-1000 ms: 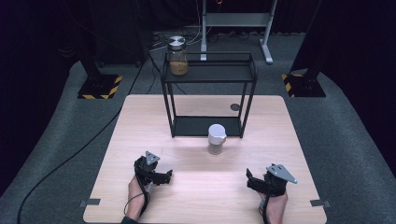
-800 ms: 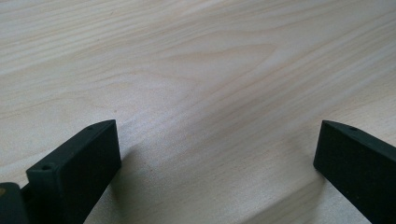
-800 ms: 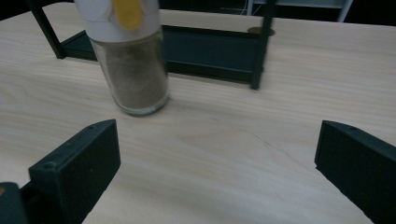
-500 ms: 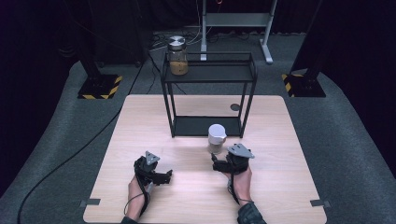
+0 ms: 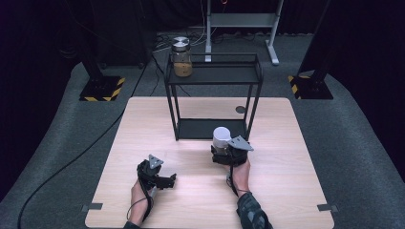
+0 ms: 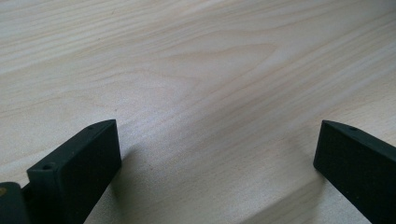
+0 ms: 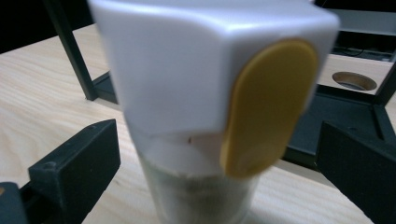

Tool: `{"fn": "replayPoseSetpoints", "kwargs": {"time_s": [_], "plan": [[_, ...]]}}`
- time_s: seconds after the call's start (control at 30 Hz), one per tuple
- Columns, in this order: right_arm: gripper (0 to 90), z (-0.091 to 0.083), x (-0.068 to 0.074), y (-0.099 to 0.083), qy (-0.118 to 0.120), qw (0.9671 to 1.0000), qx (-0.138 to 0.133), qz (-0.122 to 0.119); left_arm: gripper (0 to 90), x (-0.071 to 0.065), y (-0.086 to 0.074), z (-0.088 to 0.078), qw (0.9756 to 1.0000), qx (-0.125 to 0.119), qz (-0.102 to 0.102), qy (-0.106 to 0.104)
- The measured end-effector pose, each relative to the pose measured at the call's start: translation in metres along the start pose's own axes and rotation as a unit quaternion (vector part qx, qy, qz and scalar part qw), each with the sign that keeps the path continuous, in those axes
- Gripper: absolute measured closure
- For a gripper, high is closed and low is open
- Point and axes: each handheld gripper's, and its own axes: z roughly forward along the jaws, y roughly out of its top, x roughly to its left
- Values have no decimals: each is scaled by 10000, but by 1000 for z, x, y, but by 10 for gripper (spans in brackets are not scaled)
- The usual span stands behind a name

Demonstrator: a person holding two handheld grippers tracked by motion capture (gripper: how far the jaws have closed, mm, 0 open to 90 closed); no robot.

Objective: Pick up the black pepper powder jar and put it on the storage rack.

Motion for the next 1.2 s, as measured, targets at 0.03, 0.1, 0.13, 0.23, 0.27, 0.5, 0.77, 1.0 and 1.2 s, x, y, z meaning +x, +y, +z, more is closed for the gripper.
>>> {"fn": "replayPoseSetpoints", "kwargs": {"time_s": [0.03,0.1,0.13,0.23,0.27,0.5,0.77,1.0,1.2], "plan": [[0,2,0,0,-12,10000,-4,-7,0,0,0,0,10000,0,1,0],[0,6,-1,0,1,10000,-33,0,0,0,0,0,10000,0,1,0],[0,9,-2,1,12,10000,-33,-1,1,0,0,0,10000,0,3,-1],[296,16,-11,-1,303,9993,-52,226,1,0,0,0,10000,4,7,-11],[297,16,-4,1,136,9998,-41,109,1,0,0,0,10000,4,12,-12],[300,14,-7,3,259,9996,3,106,0,1,0,0,10000,4,15,-21],[299,5,-8,6,284,9993,-126,213,1,1,0,0,10000,1,17,-25],[299,-7,-16,7,386,9989,-32,254,0,1,0,0,10000,-3,34,-41],[299,-19,-26,8,342,9986,-57,391,1,2,0,0,10000,-3,38,-43]]}}
